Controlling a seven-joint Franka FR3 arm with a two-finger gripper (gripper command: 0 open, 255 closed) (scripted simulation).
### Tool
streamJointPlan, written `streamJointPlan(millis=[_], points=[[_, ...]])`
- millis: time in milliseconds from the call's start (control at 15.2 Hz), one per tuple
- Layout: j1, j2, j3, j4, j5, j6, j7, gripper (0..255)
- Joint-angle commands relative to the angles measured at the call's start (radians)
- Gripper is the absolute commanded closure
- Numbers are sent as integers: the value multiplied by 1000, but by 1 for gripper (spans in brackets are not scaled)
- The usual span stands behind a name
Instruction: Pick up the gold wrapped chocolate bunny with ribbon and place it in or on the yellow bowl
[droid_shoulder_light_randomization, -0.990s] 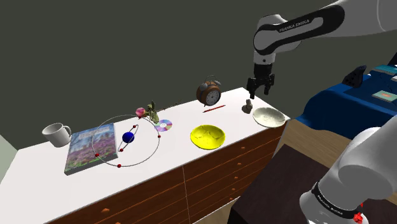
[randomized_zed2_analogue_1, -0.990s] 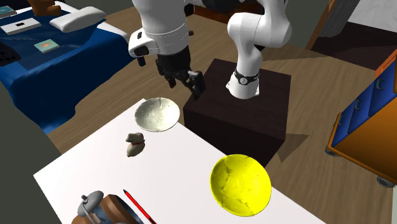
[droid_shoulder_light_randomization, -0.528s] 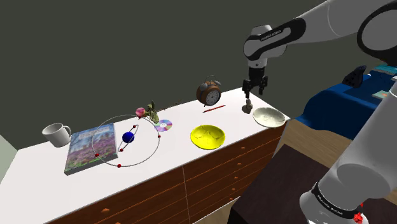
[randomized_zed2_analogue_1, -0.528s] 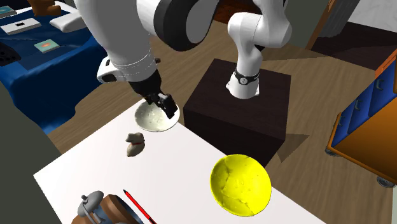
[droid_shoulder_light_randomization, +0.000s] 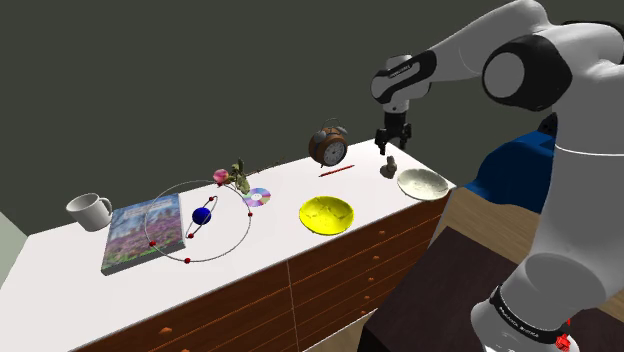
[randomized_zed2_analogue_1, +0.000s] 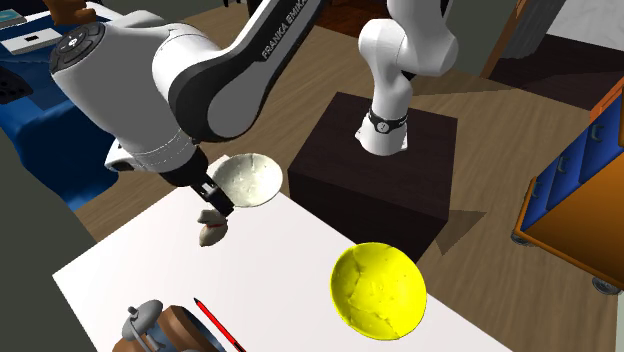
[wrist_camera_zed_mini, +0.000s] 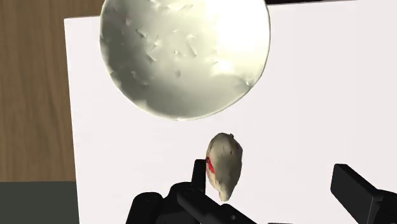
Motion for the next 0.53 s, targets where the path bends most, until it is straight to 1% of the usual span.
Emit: streamJointPlan(millis=[0,132,198,462], points=[[-24,86,0,89,21,-8,-16,0],[-49,169,2,179,38,-20,-28,0],[-51,173,3,185,39,-21,-28,0],[-52,186,7,149,44,27,-32,0]])
